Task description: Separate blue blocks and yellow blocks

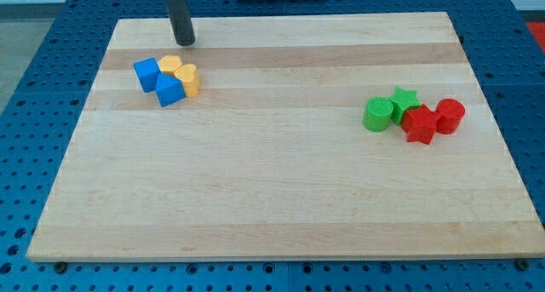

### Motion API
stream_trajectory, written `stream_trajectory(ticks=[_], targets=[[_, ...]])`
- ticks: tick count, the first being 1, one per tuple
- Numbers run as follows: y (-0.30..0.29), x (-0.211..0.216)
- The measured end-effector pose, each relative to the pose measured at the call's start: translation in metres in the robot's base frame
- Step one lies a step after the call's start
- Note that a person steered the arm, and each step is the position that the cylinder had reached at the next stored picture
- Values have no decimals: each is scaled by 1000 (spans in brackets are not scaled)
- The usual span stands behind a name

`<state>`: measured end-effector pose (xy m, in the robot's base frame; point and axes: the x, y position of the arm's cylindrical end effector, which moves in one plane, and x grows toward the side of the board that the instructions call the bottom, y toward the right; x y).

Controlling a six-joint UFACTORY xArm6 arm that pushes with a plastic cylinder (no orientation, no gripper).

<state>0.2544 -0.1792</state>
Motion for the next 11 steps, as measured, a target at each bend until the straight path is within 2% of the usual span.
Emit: stream_trajectory(ticks=[1,3,8,10,11], targets=[[-33,17],[-47,28],[47,132],[75,145],[74,136]])
